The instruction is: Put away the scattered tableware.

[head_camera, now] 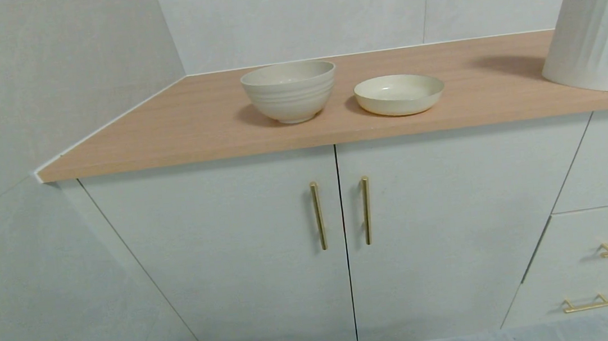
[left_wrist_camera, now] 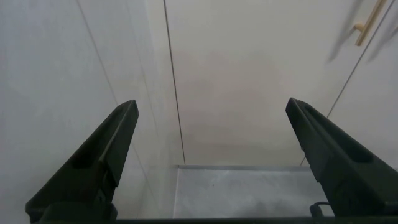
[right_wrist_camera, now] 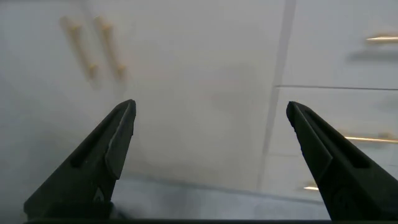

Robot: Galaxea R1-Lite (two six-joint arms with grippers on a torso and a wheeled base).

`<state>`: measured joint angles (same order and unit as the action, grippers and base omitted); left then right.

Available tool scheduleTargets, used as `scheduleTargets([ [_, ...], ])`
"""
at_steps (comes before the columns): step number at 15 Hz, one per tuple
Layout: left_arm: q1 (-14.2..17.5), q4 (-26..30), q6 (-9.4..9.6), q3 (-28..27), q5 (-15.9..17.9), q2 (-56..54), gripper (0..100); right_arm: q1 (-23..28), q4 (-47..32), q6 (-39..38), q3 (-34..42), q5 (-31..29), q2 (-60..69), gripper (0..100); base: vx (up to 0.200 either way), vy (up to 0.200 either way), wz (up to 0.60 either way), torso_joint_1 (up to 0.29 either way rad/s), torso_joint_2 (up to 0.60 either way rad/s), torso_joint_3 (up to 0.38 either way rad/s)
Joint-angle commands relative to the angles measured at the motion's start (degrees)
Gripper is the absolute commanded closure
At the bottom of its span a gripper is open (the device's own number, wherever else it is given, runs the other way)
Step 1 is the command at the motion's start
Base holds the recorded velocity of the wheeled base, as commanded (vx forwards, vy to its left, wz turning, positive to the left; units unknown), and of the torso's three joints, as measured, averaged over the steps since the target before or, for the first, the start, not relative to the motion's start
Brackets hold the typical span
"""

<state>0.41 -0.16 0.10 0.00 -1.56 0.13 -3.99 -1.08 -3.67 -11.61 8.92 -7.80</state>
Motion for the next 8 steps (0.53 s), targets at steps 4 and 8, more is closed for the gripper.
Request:
scheduleTargets([
  [4,0.02,-0.02,0.34,0.0,-0.02,0.04,0,-14.29,3.63,3.23,-7.64,2.59,-34.03,0,0.0,0.0,0.0,0.0,0.0,0.0],
  [8,0.02,-0.02,0.61,0.0,-0.02,0.04,0,-18.78,9.26,3.14,-15.64,2.41,-52.49,0,0.0,0.0,0.0,0.0,0.0,0.0],
])
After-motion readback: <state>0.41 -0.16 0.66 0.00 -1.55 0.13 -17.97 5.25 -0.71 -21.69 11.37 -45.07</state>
